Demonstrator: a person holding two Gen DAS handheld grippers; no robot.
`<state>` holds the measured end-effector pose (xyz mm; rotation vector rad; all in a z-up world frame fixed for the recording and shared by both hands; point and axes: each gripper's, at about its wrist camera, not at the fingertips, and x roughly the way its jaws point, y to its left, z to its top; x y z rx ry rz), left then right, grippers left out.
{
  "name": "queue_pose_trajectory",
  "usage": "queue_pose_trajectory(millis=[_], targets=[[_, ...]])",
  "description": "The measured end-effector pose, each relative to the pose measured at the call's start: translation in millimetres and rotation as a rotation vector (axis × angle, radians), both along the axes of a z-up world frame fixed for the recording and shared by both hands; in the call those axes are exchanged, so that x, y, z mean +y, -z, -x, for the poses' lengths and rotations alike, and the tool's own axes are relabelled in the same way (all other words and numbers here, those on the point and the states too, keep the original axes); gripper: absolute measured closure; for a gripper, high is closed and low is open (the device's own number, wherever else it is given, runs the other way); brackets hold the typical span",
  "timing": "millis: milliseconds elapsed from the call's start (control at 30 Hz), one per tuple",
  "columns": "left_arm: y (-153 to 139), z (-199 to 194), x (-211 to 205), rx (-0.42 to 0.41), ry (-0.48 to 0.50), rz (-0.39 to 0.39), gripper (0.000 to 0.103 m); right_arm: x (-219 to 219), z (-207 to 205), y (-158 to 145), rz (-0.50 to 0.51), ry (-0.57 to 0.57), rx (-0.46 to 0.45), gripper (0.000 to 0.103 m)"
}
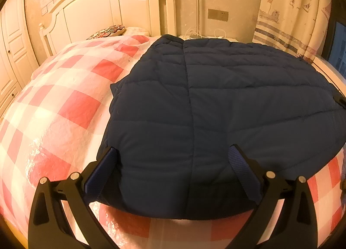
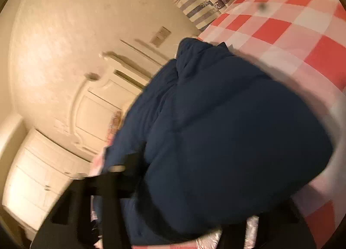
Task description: Fold large clothes
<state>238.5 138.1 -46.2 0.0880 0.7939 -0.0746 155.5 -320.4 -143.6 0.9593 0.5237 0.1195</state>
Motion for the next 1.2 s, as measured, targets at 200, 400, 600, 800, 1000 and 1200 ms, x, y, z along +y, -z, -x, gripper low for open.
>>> queue_pose_trajectory(millis=[200,400,600,800,1000,1200], targets=[[-16,32,-15,-0.011,0.056,-0.047,0.003,-18,54,-6,-0.044,-0.024,-0.112,0.074],[-78,65,-75,-0.124,0.209,-0.059,0.002,-51,112,-12,-0.036,0.022,-0.161,0.074],[-88,8,-196,-0.034,0.29,-0.075,0.002,-49,166,-19,0.109,0.018,-0.161,0.074],[-47,-74,-289,0.029,0.218,-0.217,0.002,-46,172,-23,0.183,-0.005,-0.146,0.074],[3,-111,-289,0.176,0.218,-0.178,0.002,-44,162,-31,0.24,-0.021,-0.147,0.074],[-43,-48,-254,0.012,0.261,-0.074,0.005,-46,158,-32,0.252,-0.011,-0.138,0.074]])
